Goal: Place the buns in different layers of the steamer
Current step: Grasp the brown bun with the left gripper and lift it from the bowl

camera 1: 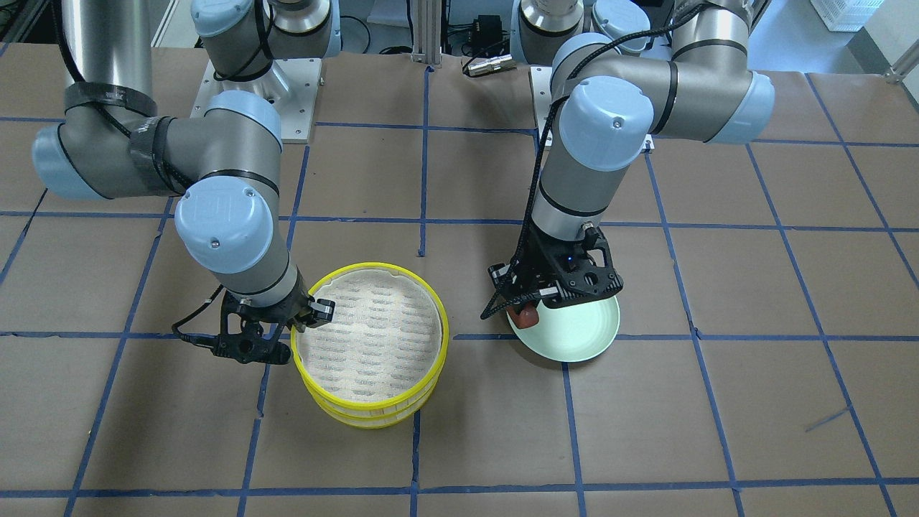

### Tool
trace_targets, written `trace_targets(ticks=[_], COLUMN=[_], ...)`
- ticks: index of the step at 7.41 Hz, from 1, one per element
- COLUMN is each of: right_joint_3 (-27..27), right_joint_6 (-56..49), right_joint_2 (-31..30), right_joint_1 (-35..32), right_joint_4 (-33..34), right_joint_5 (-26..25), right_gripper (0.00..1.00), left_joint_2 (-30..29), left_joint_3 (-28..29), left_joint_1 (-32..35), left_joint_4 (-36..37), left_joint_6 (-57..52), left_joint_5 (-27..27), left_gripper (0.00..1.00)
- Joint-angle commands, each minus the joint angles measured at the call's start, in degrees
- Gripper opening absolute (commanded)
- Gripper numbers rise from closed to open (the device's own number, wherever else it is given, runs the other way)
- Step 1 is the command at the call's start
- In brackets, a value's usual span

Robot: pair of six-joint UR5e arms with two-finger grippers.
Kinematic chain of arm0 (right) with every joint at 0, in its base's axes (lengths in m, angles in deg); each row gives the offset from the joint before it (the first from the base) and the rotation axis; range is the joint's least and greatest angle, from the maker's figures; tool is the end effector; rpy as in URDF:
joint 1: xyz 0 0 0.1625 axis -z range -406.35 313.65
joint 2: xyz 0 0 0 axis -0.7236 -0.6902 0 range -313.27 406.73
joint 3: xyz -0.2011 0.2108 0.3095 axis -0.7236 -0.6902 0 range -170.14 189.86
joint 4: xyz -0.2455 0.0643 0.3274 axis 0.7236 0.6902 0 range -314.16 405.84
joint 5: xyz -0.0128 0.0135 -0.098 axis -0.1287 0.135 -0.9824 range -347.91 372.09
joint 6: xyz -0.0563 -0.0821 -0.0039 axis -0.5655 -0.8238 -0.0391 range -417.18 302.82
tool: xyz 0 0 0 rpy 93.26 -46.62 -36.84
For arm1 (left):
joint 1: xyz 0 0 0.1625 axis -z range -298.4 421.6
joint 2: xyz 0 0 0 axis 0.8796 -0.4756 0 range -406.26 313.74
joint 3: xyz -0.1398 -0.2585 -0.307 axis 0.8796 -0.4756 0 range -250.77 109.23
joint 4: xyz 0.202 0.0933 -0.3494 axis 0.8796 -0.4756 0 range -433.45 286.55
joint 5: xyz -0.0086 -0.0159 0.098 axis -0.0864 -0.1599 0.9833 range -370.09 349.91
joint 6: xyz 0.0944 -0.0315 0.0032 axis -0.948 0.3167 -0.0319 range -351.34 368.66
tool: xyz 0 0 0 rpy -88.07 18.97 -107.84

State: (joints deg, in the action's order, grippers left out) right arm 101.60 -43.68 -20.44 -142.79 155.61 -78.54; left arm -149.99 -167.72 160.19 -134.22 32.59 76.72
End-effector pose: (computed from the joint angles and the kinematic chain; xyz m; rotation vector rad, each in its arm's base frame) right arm 0.1999 -0.5940 0.2835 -0.1912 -3.1078 -0.1257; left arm -0.2240 -0.5539 0.3532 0.3993 -3.0141 0.1943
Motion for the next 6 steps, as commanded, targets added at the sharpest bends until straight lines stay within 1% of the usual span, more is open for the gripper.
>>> trace_targets(ticks=[1, 4, 6], right_joint_3=[0.1, 0.1, -0.07], right_joint_6=[-0.41, -0.5, -0.5], right_joint_2=[0.02, 0.02, 0.02], right_joint_1=[0.02, 0.11, 0.19], right_joint_4=[0.0, 0.0, 0.09], right_joint_5=[-0.07, -0.16, -0.16], right_gripper=[0.11, 0.12, 0.12], left_joint_2=[1.51, 7.57, 7.58], left_joint_3=[1.24, 1.68, 1.6], left_joint_1=[1.25, 2.91, 4.23], left_joint_4=[-1.97, -11.45, -11.65], left_joint_6=[-0.01, -0.1, 0.07], left_joint_5=[0.02, -0.24, -0.42], left_gripper=[0.26, 0.26, 0.26])
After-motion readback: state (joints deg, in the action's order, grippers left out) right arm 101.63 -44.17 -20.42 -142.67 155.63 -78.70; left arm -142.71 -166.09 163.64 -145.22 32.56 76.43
